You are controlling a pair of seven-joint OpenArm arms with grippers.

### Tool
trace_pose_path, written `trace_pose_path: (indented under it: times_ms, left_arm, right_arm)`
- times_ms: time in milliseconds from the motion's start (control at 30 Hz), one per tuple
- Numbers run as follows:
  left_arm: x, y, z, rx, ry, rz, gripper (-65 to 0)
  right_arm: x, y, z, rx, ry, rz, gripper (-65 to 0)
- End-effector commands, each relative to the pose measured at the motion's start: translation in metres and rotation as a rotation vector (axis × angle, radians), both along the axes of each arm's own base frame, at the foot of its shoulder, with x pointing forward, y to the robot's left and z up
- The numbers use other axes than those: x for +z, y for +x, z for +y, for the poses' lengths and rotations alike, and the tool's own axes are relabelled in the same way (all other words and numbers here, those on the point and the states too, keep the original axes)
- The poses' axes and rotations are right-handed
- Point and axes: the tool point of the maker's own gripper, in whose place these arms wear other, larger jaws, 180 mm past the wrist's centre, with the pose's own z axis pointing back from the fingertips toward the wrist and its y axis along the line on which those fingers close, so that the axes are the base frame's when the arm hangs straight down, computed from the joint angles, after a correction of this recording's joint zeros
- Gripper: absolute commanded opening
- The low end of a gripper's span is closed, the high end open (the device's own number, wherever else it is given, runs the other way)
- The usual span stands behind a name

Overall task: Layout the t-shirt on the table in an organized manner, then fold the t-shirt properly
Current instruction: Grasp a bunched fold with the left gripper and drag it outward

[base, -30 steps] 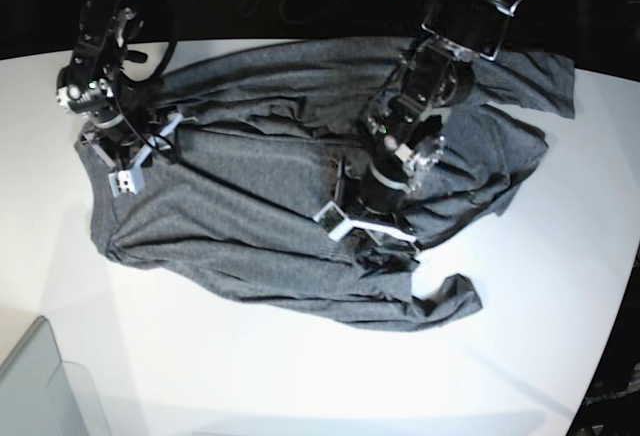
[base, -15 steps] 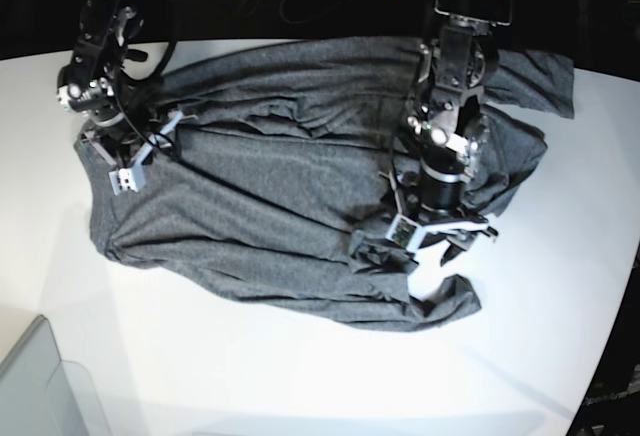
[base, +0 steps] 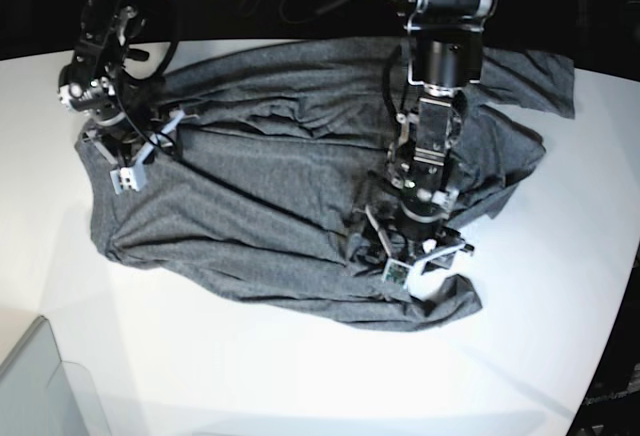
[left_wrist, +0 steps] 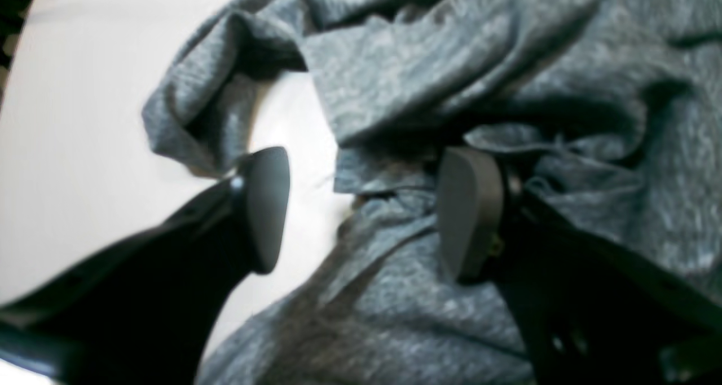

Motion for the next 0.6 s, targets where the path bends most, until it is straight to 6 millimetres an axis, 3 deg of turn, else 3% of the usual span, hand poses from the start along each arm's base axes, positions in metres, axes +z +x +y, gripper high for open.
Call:
trace_pose_path:
  times_ms: [0,200,567]
  left_arm:
    - [0.015,0.012,0.002,0.009,-0.037,-0.048,-24.7]
    - [0.018,0.014,0.022,0.1,-0.261,-0.054,-24.7]
    - [0.02,0.015,0.017,0.115,-0.33,-0.057,-24.8]
  right_arm:
    - [0.012,0.01,-0.002,0.004,-0.002,-0.051,-35.9]
    - [0.01,0.007,-0.003,0.004,-0.002,-0.045,-35.9]
    - [0.011,0.008,-0.003,0.004,-0.002,-0.047,-35.9]
